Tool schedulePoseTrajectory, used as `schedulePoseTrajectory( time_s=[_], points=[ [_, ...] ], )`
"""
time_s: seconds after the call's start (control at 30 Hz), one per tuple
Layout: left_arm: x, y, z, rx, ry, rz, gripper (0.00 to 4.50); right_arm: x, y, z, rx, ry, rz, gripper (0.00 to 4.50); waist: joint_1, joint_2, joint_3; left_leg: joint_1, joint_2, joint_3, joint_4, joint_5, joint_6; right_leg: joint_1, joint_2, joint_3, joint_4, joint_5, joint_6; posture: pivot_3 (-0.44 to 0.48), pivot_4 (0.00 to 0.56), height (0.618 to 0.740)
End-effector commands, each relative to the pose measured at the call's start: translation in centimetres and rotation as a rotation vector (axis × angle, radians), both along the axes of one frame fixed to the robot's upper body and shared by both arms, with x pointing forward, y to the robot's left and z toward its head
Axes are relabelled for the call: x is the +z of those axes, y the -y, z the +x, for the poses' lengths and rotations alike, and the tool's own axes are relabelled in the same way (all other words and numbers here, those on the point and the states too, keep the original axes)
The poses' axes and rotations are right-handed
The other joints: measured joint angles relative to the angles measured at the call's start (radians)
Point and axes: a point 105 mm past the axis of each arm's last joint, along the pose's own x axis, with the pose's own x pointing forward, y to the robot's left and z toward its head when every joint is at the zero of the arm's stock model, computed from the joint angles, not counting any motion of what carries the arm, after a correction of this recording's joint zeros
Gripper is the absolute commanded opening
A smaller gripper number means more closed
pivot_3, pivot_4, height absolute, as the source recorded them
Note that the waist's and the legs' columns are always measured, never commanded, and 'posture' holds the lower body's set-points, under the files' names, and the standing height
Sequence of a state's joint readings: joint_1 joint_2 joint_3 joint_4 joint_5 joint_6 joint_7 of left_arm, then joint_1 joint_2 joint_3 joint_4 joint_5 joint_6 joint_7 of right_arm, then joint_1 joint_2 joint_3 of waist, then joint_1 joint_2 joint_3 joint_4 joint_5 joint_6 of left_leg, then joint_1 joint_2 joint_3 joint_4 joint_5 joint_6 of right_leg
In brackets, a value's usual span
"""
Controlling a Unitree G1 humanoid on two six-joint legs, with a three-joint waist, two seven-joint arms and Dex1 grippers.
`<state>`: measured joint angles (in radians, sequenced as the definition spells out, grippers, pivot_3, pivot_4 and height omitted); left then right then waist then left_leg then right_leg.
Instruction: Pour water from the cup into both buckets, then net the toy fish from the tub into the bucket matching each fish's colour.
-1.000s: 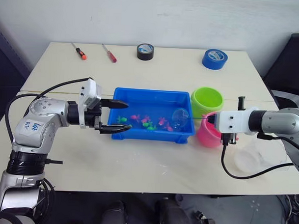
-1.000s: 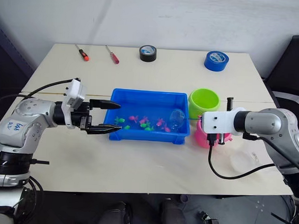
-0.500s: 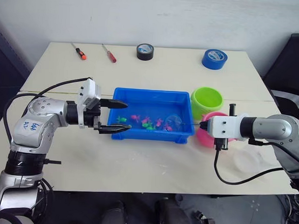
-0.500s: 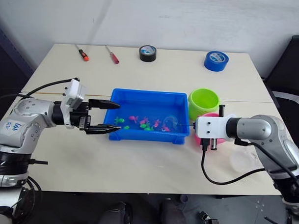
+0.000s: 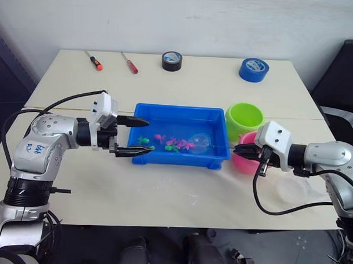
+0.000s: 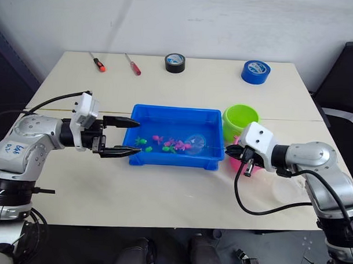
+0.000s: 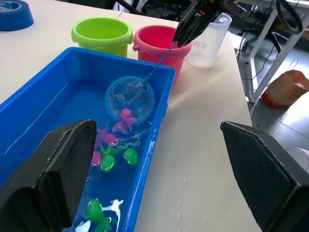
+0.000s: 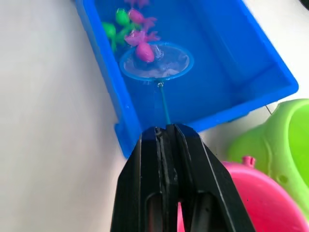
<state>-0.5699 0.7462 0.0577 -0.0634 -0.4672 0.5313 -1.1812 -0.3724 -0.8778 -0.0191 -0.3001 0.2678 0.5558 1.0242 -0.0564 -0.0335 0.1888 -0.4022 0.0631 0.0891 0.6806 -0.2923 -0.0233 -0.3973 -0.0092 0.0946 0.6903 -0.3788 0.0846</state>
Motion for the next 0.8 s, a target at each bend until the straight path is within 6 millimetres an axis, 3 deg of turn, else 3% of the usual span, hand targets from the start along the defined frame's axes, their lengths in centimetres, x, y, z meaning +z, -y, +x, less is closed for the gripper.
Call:
schedulePoseTrajectory(
  time_s=[0.03,0.43,0.7,0.8],
  points=[
    [0.1,0.0,0.0,-0.007,0.012,-0.009,4.48,2.4,0.1,-0.5,-0.042,0.007,0.157,0.0,0.001,0.0,0.0,0.0,0.0,0.0,0.0,0.0,0.0,0.0,0.0,0.0,0.0,0.0,0.0,0.0,0.15,0.74],
    [0.9,2.4,1.1,-0.115,-0.011,-0.068,4.48,4.6,3.7,-4.9,-0.247,0.078,0.271,0.0,0.015,0.0,0.0,-0.001,-0.001,-0.001,0.0,0.0,0.0,0.001,0.001,0.0,-0.001,0.0,0.0,0.0,0.15,0.74],
    [1.0,4.5,1.9,-0.226,-0.011,-0.077,4.48,4.4,9.7,-9.2,-0.517,0.143,0.165,0.0,0.028,0.0,0.0,0.0,-0.001,0.001,-0.001,0.0,0.0,0.002,0.002,0.002,-0.003,0.001,0.001,0.0,0.15,0.74],
    [0.9,5.0,2.2,-0.246,-0.008,-0.08,4.48,4.5,11.0,-10.1,-0.573,0.165,0.129,0.0,0.025,0.0,0.0,0.001,-0.001,0.002,-0.001,0.0,0.0,0.003,0.003,0.004,-0.004,0.001,0.002,0.0,0.15,0.74]
  ],
)
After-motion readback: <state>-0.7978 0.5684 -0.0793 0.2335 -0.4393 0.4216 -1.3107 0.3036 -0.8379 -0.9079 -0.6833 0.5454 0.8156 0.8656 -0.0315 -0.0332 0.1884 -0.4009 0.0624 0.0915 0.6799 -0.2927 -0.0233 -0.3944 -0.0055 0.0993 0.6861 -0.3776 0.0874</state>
